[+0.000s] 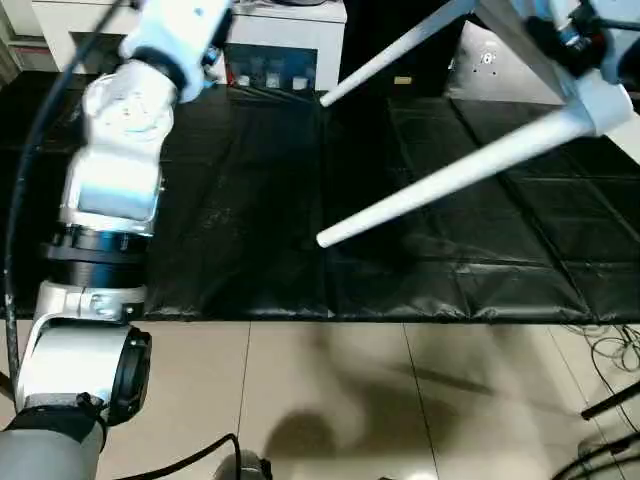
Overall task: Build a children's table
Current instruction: Flip table
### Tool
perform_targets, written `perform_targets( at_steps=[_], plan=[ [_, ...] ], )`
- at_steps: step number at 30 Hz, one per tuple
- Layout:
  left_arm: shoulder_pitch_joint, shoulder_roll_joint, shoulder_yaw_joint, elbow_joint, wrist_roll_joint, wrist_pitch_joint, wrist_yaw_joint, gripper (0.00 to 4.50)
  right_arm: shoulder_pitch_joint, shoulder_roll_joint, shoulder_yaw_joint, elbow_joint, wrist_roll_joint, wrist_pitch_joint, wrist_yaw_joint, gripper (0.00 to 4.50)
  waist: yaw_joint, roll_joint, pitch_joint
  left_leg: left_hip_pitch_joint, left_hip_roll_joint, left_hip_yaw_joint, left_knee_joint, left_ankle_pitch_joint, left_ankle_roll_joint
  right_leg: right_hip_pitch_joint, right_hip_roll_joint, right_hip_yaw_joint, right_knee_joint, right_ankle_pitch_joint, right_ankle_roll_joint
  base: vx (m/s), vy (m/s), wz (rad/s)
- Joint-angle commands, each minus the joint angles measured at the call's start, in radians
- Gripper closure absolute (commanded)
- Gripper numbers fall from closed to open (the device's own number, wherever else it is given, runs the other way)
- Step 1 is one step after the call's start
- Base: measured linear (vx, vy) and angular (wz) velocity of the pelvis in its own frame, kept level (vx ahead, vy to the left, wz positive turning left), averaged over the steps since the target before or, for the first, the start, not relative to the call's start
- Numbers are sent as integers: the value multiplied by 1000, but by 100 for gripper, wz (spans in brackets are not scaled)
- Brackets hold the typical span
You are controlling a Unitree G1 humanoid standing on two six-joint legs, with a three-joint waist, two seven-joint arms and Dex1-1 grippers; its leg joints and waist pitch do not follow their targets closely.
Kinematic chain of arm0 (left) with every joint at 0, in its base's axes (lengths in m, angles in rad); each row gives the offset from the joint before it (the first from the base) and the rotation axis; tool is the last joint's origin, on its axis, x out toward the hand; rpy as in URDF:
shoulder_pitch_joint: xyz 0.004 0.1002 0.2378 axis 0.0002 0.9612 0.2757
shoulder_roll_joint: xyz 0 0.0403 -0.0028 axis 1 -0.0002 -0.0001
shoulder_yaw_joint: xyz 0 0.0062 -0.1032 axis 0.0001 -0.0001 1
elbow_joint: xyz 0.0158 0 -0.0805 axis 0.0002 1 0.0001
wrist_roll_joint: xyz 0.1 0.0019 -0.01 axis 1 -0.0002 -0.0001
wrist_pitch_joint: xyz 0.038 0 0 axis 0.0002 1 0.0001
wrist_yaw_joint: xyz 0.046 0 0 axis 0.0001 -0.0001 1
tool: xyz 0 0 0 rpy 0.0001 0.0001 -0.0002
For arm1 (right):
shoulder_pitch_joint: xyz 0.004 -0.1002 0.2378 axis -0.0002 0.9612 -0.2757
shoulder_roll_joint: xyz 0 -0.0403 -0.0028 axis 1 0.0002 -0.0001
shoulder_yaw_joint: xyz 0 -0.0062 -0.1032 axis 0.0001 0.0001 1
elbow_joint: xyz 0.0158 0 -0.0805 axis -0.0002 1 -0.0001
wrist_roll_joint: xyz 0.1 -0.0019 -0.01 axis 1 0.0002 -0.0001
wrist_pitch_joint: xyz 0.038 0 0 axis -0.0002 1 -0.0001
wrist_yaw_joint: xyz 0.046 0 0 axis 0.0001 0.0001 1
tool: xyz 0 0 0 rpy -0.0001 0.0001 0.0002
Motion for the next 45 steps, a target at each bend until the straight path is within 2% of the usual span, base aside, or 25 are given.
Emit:
perform_targets(
  at_steps=[1, 3, 5, 6, 8, 9, 11, 12, 13, 14, 15, 16, 20, 21, 25, 27, 29, 30, 35, 36, 37, 39, 40, 43, 45],
  plan=[
    [-1, -40, 34, 17, -84, 44, 13, 270, -29, 25, -29, 14, 30, -98, -44, 91, -11, -17, -66, 33, 62, -36, -63, -266, -4, 24, -99, 54, -106, -320, -156, 0, 0, 0],
    [3, -43, 44, 15, -89, 60, 11, 270, -56, 43, -97, 13, 101, -163, -57, 87, -11, -12, -68, 32, 62, -35, -64, -258, 1, 25, -95, 56, -103, -279, -162, 0, 0, 0],
    [7, -56, 67, 22, -120, 42, 3, 270, -67, 52, -129, 6, 145, -184, -38, 54, -7, -10, -73, 28, 62, -33, -61, -227, 19, 30, -93, 56, -95, -197, -177, 0, 0, 0],
    [18, -46, 64, 26, -115, 20, -1, 270, -71, 66, -154, -1, 195, -187, 20, 50, -5, -11, -76, 23, 62, -33, -61, -194, 35, 35, -91, 55, -88, -139, -190, 0, 0, 0],
    [25, -42, 65, 24, -113, 40, -3, 270, -65, 79, -165, -11, 226, -185, 68, 48, -3, -10, -78, 21, 62, -32, -58, -173, 53, 37, -91, 55, -81, -88, -203, 0, 0, 0],
    [29, -42, 68, 21, -112, 52, 0, 272, -56, 89, -171, -24, 247, -182, 96, 26, 0, -9, -87, 19, 66, -35, -55, -104, 78, 41, -89, 52, -67, 10, -226, 0, 0, 0],
    [36, -40, 69, 20, -116, 55, -2, 275, -36, 112, -181, -48, 289, -168, 142, 14, 0, -9, -88, 15, 66, -33, -48, -42, 111, 38, -86, 52, -56, 101, -253, 0, 0, 0],
    [37, -39, 68, 19, -117, 53, -3, 275, -32, 116, -183, -53, 297, -166, 149, 14, 1, -8, -89, 13, 64, -32, -45, -34, 121, 39, -86, 52, -54, 118, -259, 0, 0, 0],
    [55, -32, 65, 15, -112, 49, -3, 276, 18, 151, -185, -113, 349, -148, 187, 4, 1, -5, -89, 13, 66, -33, -44, -30, 131, 38, -88, 51, -54, 123, -267, 0, 0, 0],
    [61, -30, 64, 15, -111, 48, -4, 277, 32, 160, -185, -129, 361, -143, 195, 1, 3, -4, -85, 14, 70, -33, -47, -49, 135, 37, -94, 53, -58, 108, -258, 0, 0, 0],
    [80, -26, 65, 8, -111, 56, -2, 279, 86, 191, -177, -186, 393, -141, 215, 0, 1, -4, -86, 14, 71, -35, -49, -53, 132, 39, -93, 52, -58, 99, -258, 0, 0, 0],
    [90, -24, 67, 3, -113, 58, -2, 280, 113, 206, -175, -218, 407, -135, 219, 0, 4, 8, -86, 20, 75, -36, -53, -75, 120, 35, -95, 51, -64, 82, -252, 0, 0, 0],
    [115, -16, 70, -18, -120, 67, -6, 285, 175, 239, -171, -316, 446, -134, 221, 0, 3, 6, -88, 25, 75, -37, -58, -94, 82, 38, -95, 51, -64, 67, -253, 0, 0, 0],
    [128, -11, 69, -30, -121, 62, -11, 287, 209, 253, -171, -359, 464, -109, 221, 0, 4, 12, -87, 27, 73, -36, -60, -112, 67, 37, -95, 51, -69, 34, -249, 0, 0, 0],
    [145, -4, 64, -41, -120, 45, -22, 291, 279, 267, -165, -413, 461, -77, 212, 0, 2, 14, -80, 32, 76, -39, -72, -180, 23, 33, -96, 52, -81, -47, -220, 0, 0, 0],
    [164, -4, 63, -61, -131, 48, -25, 291, 351, 278, -169, -457, 451, -13, 168, 0, 0, 17, -77, 37, 78, -42, -82, -225, -7, 32, -97, 52, -89, -86, -207, 0, 0, 0],
    [174, -4, 62, -73, -137, 54, -25, 292, 377, 282, -174, -467, 447, 8, 146, 0, -2, 17, -80, 39, 77, -43, -84, -231, -23, 34, -98, 52, -88, -86, -204, 0, 0, 0],
    [200, -1, 60, -100, -139, 62, -28, 293, 421, 291, -182, -484, 450, 36, 114, 0, -2, 15, -82, 37, 77, -44, -84, -222, -28, 36, -98, 53, -86, -69, -204, 0, 0, 0],
    [254, 4, 69, -143, -148, 55, -33, 294, 519, 323, -207, -547, 448, 106, 1, 0, -3, 11, -81, 32, 70, -39, -80, -194, -19, 37, -100, 57, -90, -67, -191, 0, 0, 0],
    [261, 5, 71, -149, -147, 53, -31, 294, 539, 333, -216, -557, 453, 112, -15, 0, -4, -4, -81, 33, 69, -35, -80, -191, -14, 37, -99, 56, -92, -74, -188, 0, 0, 0],
    [271, 4, 76, -155, -153, 51, -31, 294, 564, 346, -224, -571, 451, 124, -39, 0, 0, 6, -80, 33, 70, -37, -79, -189, -10, 36, -103, 57, -92, -90, -184, 0, 0, 0],
    [288, 2, 85, -164, -162, 47, -28, 294, 600, 363, -227, -595, 454, 143, -59, 0, -2, 6, -78, 33, 71, -38, -82, -188, -11, 34, -99, 57, -93, -100, -172, 0, 0, 0],
    [302, 0, 88, -169, -174, 38, -34, 294, 625, 369, -220, -615, 449, 157, -69, 0, -3, 12, -79, 34, 72, -39, -83, -187, -14, 32, -98, 57, -93, -99, -169, 0, 0, 0],
    [330, -22, 92, -173, -202, 15, -40, 294, 664, 380, -213, -655, 457, 209, -96, 0, -6, 9, -78, 34, 72, -38, -85, -198, -20, 32, -96, 57, -95, -98, -167, 0, 0, 0],
    [352, -31, 75, -163, -200, -17, -38, 294, 686, 385, -208, -675, 450, 254, -127, 0, -7, 12, -78, 35, 72, -39, -86, -209, -27, 31, -96, 57, -96, -104, -165, 0, 0, 0]
  ],
)
